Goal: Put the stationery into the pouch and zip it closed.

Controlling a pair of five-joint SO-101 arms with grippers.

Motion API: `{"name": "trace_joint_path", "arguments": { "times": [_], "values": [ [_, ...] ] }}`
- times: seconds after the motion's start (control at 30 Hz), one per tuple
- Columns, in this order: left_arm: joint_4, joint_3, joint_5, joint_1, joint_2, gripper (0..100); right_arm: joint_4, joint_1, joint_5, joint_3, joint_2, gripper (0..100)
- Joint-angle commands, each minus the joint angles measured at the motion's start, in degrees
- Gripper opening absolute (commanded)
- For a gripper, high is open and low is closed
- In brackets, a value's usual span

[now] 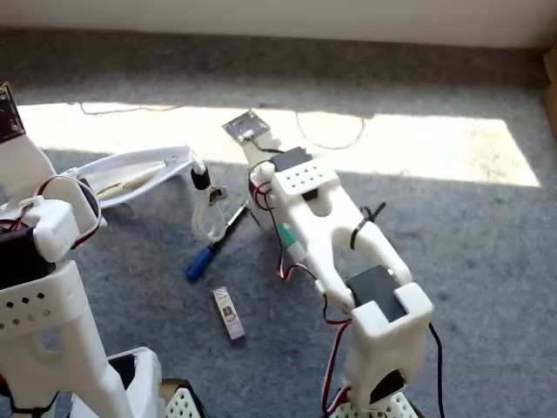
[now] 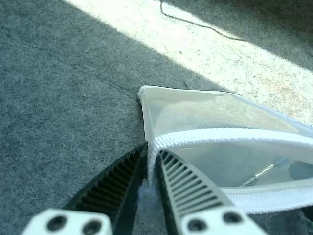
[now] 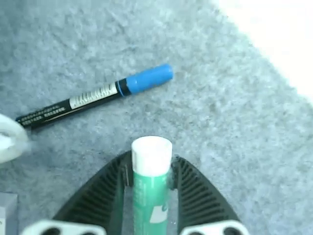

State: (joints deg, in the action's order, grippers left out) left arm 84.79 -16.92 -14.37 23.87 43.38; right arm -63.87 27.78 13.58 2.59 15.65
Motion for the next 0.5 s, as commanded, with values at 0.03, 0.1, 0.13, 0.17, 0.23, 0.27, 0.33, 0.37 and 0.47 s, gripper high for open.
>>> {"name": "trace_joint_path", "arguments": {
  "times": [0.03,0.1,0.13,0.17,0.23,0.27,0.33,0.37,0.47],
  "values": [
    [-1.8,0.7,-0.6,-3.6,1.4,1,-0.5,-2.2,0.5,-2.9,-8.7,0.5],
    [-2.5,0.7,-0.8,-5.8,1.4,1,-0.5,-2.2,0.5,-2.9,-10.5,0.5],
    [-3.0,0.7,-0.8,-7.0,1.4,1,-0.5,-2.2,0.5,-2.9,-11.3,0.5],
    [-3.5,0.7,-0.9,-8.0,1.4,1,-0.5,-2.2,0.5,-2.9,-12.3,0.5],
    [-4.0,0.7,-2.4,-9.6,1.4,1,-0.5,-2.3,-0.3,-2.9,-14.1,0.5],
    [-4.3,0.7,-2.8,-10.4,1.4,1,-0.5,-2.7,-1.8,-2.9,-15.1,0.5],
    [-4.7,1.2,-3.2,-12.1,1.4,1,-0.4,-3.6,-5.2,-3.1,-16.8,0.5],
    [-4.6,1.7,-3.2,-12.6,1.2,1,-0.3,-3.9,-6.4,-3.1,-17.8,0.5],
    [-4.6,2.5,-4.1,-14.3,1.0,1,0.0,-6.0,-7.5,-3.2,-20.8,0.5]
  ]
}}
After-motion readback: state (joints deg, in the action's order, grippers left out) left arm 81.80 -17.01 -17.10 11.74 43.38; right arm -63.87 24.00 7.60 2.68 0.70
